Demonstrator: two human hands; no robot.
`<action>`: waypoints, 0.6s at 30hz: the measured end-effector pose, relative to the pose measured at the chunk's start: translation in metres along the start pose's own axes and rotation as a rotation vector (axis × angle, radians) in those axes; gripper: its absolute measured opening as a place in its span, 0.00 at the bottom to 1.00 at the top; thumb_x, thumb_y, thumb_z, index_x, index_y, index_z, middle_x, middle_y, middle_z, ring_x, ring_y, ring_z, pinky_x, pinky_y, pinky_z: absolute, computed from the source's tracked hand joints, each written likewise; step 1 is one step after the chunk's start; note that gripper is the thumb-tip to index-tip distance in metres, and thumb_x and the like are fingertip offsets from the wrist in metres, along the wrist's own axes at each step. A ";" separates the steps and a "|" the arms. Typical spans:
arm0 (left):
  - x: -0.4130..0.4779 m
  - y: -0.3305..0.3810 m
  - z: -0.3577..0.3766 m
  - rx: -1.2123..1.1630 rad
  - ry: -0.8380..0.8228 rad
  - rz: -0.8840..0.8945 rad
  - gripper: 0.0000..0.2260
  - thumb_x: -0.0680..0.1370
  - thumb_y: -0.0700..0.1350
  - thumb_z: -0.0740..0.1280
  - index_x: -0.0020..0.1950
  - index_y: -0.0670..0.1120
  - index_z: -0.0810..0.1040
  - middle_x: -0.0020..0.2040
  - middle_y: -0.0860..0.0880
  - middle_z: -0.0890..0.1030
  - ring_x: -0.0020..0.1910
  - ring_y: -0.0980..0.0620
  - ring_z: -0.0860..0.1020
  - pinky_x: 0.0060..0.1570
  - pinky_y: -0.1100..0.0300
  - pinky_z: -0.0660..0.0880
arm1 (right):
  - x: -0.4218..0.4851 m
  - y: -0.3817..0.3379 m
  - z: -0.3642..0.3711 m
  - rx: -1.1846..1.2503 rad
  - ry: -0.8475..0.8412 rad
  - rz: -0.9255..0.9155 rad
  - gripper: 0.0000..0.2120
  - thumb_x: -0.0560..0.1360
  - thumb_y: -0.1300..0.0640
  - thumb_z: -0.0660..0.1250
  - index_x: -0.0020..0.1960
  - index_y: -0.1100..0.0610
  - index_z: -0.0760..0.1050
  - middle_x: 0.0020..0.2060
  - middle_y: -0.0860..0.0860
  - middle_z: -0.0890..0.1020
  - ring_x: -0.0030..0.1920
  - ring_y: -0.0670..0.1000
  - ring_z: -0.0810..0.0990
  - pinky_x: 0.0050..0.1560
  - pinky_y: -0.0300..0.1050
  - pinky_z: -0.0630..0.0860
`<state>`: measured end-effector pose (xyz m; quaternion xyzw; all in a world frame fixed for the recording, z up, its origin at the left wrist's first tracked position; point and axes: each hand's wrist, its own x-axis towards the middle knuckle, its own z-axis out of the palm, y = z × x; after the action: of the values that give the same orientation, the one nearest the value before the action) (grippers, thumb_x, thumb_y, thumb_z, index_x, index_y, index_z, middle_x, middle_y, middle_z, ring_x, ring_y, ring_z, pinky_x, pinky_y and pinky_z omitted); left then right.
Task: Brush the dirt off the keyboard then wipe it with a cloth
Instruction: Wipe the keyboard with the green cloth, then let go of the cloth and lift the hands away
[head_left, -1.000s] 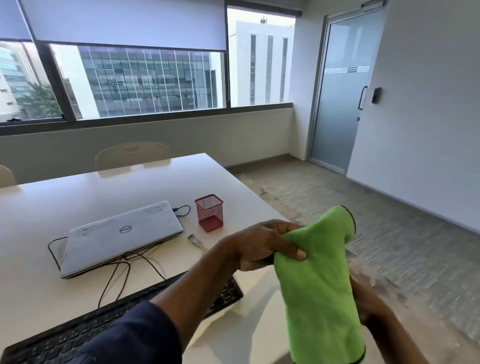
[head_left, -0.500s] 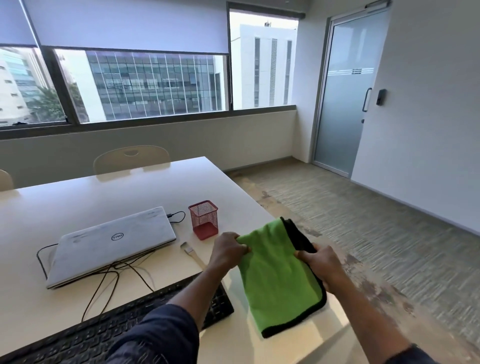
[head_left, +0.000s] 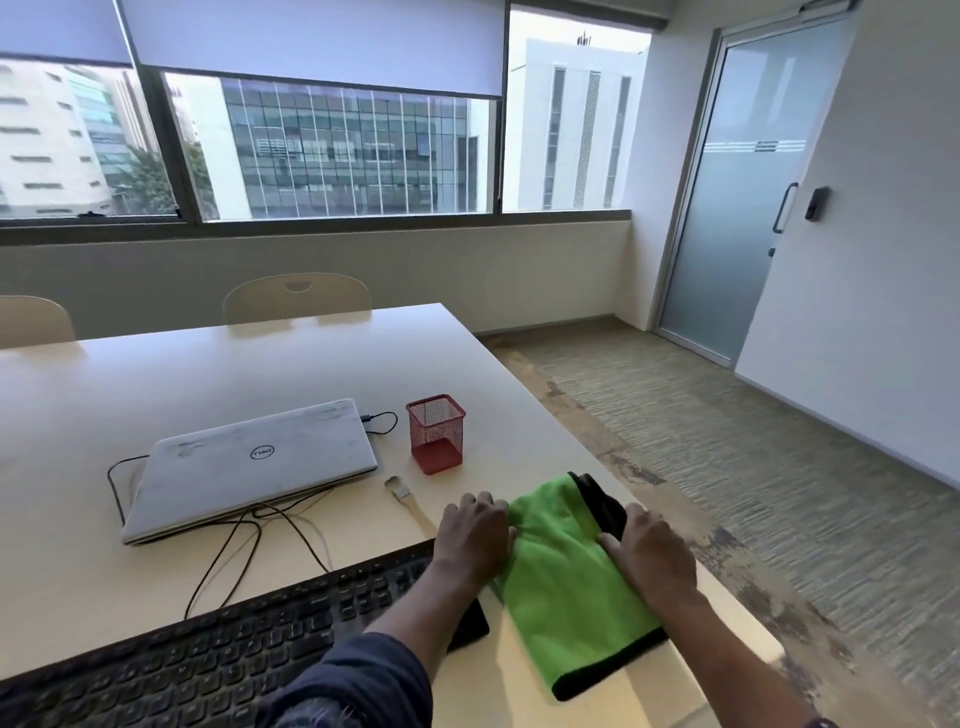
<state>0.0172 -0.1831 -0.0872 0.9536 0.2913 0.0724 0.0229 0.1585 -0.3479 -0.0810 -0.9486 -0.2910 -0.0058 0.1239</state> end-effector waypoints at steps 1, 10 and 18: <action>-0.002 0.001 0.001 0.026 0.024 0.028 0.17 0.84 0.51 0.61 0.67 0.42 0.75 0.64 0.41 0.77 0.63 0.40 0.75 0.61 0.47 0.72 | -0.002 -0.004 0.001 -0.051 0.075 -0.032 0.27 0.76 0.43 0.72 0.68 0.58 0.71 0.62 0.59 0.78 0.60 0.60 0.79 0.55 0.51 0.78; -0.023 -0.021 -0.010 0.021 0.106 0.257 0.14 0.81 0.47 0.62 0.60 0.42 0.81 0.59 0.40 0.81 0.58 0.40 0.78 0.63 0.47 0.73 | -0.024 -0.042 0.033 -0.139 0.049 -0.247 0.21 0.77 0.45 0.67 0.63 0.57 0.79 0.66 0.62 0.78 0.67 0.63 0.75 0.63 0.59 0.73; -0.070 -0.104 -0.049 -0.078 0.238 0.076 0.18 0.82 0.48 0.63 0.69 0.42 0.77 0.69 0.41 0.77 0.70 0.42 0.73 0.72 0.51 0.66 | -0.054 -0.150 0.019 0.093 0.226 -0.547 0.17 0.70 0.54 0.78 0.57 0.59 0.83 0.55 0.59 0.84 0.56 0.62 0.82 0.55 0.58 0.80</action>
<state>-0.1049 -0.1358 -0.0562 0.9471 0.2524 0.1971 0.0226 0.0296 -0.2526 -0.0685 -0.8217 -0.5202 -0.1310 0.1924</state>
